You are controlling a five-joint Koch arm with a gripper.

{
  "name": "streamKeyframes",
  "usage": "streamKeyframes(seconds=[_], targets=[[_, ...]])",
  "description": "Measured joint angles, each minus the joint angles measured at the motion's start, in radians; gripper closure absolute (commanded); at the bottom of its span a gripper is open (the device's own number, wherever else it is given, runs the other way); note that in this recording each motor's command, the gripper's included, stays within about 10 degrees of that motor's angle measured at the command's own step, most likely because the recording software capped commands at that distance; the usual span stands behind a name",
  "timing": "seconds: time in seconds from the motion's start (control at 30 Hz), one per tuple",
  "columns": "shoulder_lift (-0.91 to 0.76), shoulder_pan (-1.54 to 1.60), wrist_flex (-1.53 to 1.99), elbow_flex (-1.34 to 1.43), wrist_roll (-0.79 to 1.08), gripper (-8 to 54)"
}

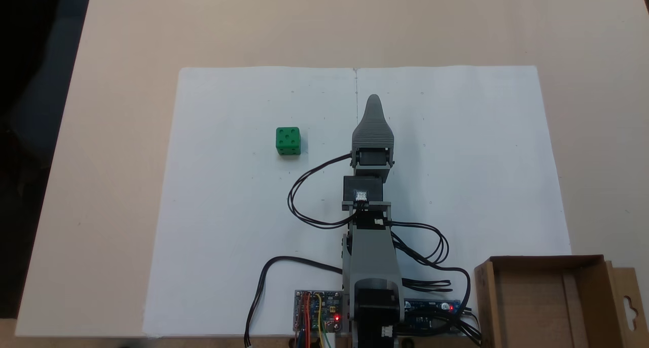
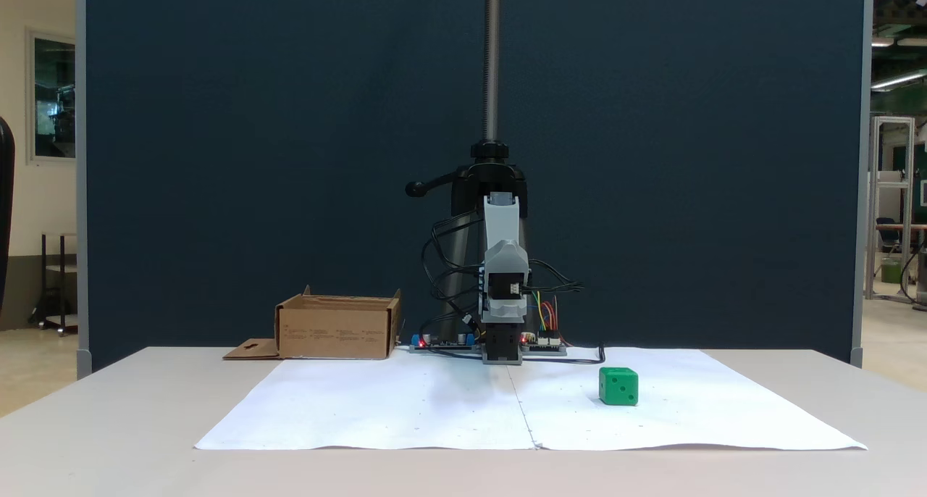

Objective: Grasp a green dice and put it in the bin.

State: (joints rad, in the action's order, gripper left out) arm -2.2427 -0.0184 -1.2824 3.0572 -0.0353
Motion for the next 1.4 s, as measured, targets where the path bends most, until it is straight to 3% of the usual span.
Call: streamKeyframes(seconds=[1.4], targets=[[-0.002, 0.018, 0.014, 0.0, 0.0, 0.7]])
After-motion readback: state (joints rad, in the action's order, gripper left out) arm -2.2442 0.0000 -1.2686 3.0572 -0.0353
